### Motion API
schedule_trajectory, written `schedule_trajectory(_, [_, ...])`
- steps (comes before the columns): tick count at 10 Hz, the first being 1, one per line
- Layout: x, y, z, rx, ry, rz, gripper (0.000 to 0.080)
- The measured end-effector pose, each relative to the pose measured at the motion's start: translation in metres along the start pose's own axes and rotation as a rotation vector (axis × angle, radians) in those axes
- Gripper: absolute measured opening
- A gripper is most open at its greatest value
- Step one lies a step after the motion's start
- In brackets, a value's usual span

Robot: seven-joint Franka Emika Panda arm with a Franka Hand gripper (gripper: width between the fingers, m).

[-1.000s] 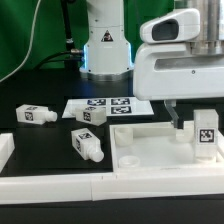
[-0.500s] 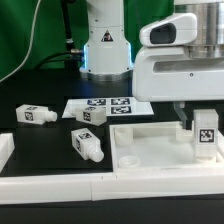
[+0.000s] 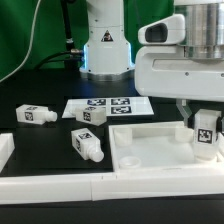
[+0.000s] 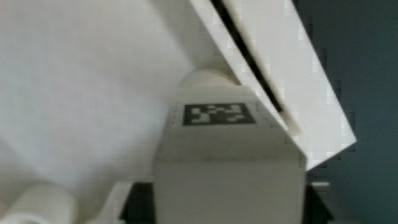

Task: Assemble one leg

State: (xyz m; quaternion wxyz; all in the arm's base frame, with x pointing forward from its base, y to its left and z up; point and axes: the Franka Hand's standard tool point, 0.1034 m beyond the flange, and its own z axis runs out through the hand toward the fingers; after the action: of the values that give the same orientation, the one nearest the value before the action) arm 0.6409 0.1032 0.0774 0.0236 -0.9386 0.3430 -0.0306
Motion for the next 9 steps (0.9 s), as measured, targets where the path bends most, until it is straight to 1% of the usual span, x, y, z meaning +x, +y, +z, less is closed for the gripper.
schedule_trajectory(1, [0.0002,0.0007,0.0003,0.002,-0.004,0.162,0.0285])
schedule_trajectory(2, [0.0001,0.0010,0.0009,0.018,-0.018,0.390,0.0285])
schedule_trajectory(3, [-0.0016,0.0010,0.0014,0.045,-0.031,0.647,0.0286])
schedule_trajectory(4, [-0.0014,0.0005,0.0016,0.063,-0.035,0.772,0.0286])
schedule_trajectory(5, [-0.0016,0.0038,0.0021,0.091,-0.051,0.871,0.0286])
schedule_trajectory(7, [-0.0019,0.0039,0.0025,0.089,-0.048,0.836,0.0287])
schedule_trajectory(8, [-0.0034,0.0019,0.0019,0.080,-0.038,0.727,0.0380])
schedule_trajectory(9, [-0.0055,-0.0049,0.0002,0.076,-0.020,0.481,0.0521])
